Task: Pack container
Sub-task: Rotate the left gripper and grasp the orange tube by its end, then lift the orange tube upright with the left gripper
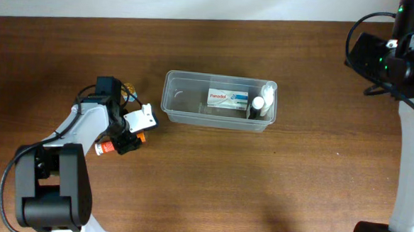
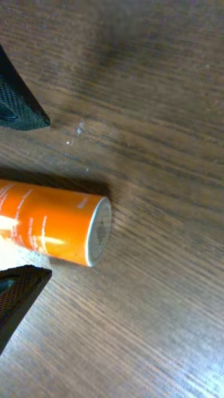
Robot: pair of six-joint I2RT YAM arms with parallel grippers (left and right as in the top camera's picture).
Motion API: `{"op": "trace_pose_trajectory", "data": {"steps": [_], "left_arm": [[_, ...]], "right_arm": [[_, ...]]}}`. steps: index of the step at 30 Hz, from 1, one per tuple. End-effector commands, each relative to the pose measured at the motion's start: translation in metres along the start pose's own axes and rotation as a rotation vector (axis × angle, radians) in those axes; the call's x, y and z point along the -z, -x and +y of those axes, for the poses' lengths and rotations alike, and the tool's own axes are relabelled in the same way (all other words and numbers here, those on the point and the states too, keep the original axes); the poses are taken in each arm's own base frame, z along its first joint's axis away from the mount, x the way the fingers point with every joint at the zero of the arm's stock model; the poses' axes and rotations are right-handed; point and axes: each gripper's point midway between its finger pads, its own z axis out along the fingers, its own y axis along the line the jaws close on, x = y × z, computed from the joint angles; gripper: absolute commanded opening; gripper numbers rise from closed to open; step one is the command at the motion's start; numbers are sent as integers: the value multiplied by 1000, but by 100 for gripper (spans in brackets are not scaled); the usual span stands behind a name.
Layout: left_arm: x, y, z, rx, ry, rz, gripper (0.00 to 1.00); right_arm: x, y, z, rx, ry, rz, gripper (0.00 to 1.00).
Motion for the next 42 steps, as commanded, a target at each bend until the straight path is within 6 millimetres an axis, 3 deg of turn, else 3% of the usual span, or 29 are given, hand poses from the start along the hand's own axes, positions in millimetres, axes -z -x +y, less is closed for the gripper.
{"op": "trace_pose_trajectory", "data": {"steps": [1,5,6,15,22,27,34,42], "left_arm": [[-5,0,-2,2,-14,-9,66],[-8,0,-1,2,-12,-10,38],[-9,0,0,2,-11,-11,35],[-9,9,-2,14,-24,-53,34],[-9,25,-9,199,-64,-116,34],[-10,13,-5,353,-35,-47,34],[-9,-13,9,354,71,92,33],[-8,-15,18,610,127,83,32]], "right_arm": [[3,6,-4,-8,-17,-20,98],[3,6,-4,-7,-17,-20,98],[3,6,-4,-7,-17,-20,98],[3,6,-4,-7,-17,-20,98],[3,6,-4,-7,-17,-20,98],[3,6,-4,-7,-16,-20,98],[3,6,-4,-7,-17,-20,98],[3,6,-4,-7,-16,-20,98]]}}
